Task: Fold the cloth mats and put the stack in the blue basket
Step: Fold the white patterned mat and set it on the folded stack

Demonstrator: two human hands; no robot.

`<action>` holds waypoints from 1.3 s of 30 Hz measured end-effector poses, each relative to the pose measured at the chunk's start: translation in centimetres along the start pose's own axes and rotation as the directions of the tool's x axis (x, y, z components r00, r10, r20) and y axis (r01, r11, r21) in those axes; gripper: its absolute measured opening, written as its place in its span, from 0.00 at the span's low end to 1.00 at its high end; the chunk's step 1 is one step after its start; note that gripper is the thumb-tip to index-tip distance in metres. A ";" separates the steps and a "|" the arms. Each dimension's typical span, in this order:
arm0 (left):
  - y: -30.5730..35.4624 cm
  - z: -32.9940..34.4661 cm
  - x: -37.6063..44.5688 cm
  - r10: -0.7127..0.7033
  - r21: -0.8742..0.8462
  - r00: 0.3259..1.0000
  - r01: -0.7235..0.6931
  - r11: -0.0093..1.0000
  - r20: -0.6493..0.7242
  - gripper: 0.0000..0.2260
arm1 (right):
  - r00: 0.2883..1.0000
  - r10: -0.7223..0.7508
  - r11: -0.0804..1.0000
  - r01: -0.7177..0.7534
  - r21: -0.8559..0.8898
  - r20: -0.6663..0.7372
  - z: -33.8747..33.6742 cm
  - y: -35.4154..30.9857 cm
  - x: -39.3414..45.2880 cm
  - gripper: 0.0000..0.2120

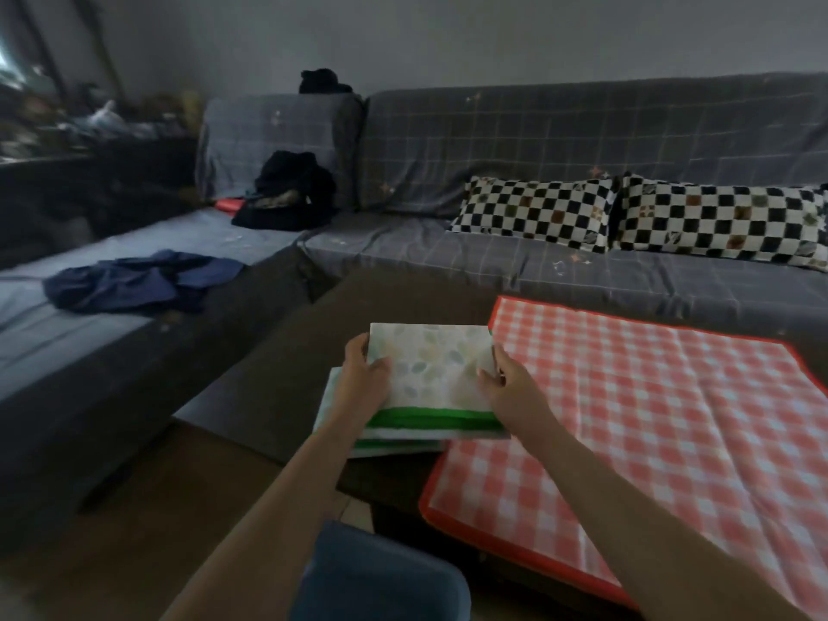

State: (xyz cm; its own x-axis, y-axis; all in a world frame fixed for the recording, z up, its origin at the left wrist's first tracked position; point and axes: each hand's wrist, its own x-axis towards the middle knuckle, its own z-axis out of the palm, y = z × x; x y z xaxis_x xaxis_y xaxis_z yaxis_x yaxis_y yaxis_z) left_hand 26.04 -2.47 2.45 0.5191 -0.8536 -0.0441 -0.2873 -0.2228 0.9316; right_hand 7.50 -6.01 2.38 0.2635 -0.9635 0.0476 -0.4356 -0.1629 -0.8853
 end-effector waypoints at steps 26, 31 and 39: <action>-8.0 -4.3 4.0 0.037 0.397 0.994 0.007 0.918 -0.102 0.20 | 0.993 0.059 0.857 -0.103 -0.505 -0.102 11.6 2.6 3.9 0.17; -7.6 -3.7 4.0 0.033 0.471 0.997 0.006 0.882 -0.076 0.21 | 0.992 0.072 0.858 -0.114 -0.500 -0.103 11.3 1.9 5.0 0.08; -7.2 -2.0 3.0 -0.025 0.587 0.997 0.059 0.807 -0.066 0.26 | 0.997 0.070 0.779 -0.065 -0.624 -0.016 10.7 1.9 4.4 0.19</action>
State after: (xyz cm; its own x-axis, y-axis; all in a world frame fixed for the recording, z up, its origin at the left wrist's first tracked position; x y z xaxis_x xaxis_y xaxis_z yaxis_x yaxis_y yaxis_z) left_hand 31.33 -2.49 -3.67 0.5784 -0.8146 -0.0436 -0.6738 -0.5072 0.5374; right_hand 17.01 -8.32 -4.03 0.2182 -0.9759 -0.0068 -0.8934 -0.1970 -0.4038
